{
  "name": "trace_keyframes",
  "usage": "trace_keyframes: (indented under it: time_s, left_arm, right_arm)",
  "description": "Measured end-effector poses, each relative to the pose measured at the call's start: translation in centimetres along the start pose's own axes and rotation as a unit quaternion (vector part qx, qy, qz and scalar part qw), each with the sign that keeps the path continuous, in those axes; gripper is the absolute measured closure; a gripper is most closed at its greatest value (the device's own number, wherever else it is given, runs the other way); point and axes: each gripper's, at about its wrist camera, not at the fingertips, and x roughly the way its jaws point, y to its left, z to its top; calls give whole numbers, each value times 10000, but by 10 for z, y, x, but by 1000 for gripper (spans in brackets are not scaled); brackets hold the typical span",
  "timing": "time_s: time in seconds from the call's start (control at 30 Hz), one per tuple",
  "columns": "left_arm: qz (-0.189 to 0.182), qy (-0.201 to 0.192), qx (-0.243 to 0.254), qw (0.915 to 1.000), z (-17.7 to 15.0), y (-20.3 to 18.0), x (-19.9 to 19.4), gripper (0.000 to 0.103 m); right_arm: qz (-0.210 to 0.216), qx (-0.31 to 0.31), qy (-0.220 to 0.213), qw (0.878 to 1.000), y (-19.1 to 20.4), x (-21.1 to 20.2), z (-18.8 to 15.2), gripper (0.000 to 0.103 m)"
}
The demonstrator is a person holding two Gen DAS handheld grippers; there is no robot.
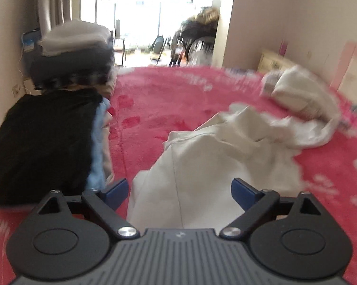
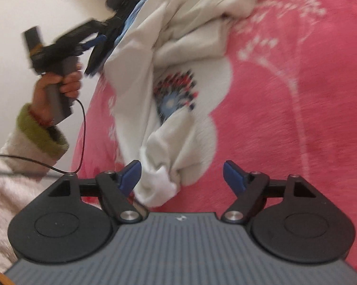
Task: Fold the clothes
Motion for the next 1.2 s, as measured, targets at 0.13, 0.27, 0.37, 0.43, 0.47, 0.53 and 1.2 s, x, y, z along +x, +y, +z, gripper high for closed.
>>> trace_keyframes:
  time_s: [0.13,0.27,0.37,0.43,0.47,0.53,1.2]
  left_arm:
    - [-83,406,-289,9987,14,1,44,92]
    - [-434,-376,-729,9957,3,9,9,99]
    - [-1002,-1092,-714,9864,-20,15,-37,99]
    - [-1333,-1338,-661,9798,-37,21,-68,99]
    - [-1441,-1400,-626,9776,-45,24,-83,99]
    - [-1546,-1432,-592,9757,-60,33,-110,99]
    - [-1365,-42,894,9866,-165,9,-148,98]
  right_arm:
    - [-118,58,-390,9992,-2,-7,9,27]
    - [-367,-360,-820,9953,3,-10,31,27]
    - [-481,-754,-1221,9885,8,-15,63,28]
    - [-482,-989,-1500,9825,12,-17,89,28]
    - [-468,-1109,-1661,9787,15,-17,103,28]
    - [-413,-1222,-1923,9728,20,-13,133,28]
    - [741,1907,-1261,9707,-46,58,153,27]
